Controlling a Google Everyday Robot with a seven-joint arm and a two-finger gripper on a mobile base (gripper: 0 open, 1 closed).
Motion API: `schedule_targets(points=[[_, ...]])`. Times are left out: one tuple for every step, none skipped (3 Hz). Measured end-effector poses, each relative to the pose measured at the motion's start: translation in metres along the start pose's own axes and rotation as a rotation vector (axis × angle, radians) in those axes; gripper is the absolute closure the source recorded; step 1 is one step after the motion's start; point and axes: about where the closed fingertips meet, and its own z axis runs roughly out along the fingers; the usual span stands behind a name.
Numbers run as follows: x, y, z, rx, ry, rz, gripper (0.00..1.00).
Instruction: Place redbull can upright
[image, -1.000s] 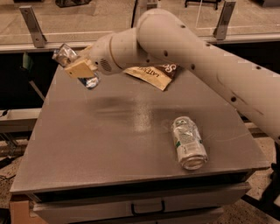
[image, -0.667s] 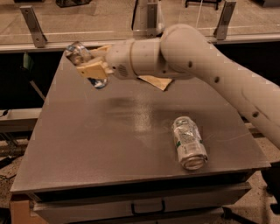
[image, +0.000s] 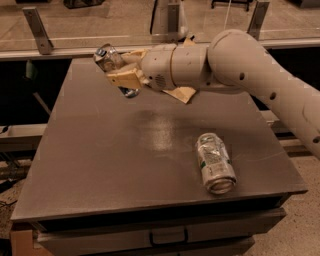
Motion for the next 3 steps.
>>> schedule_targets(points=[[-0.002,-0.025,-0.03,0.024,-0.037,-0.019,1.0],[0.002,-0.05,-0.067,0.035,-0.091,-0.019,1.0],[0.018,-0.057,-0.092,0.056,-0.151,0.028,1.0]])
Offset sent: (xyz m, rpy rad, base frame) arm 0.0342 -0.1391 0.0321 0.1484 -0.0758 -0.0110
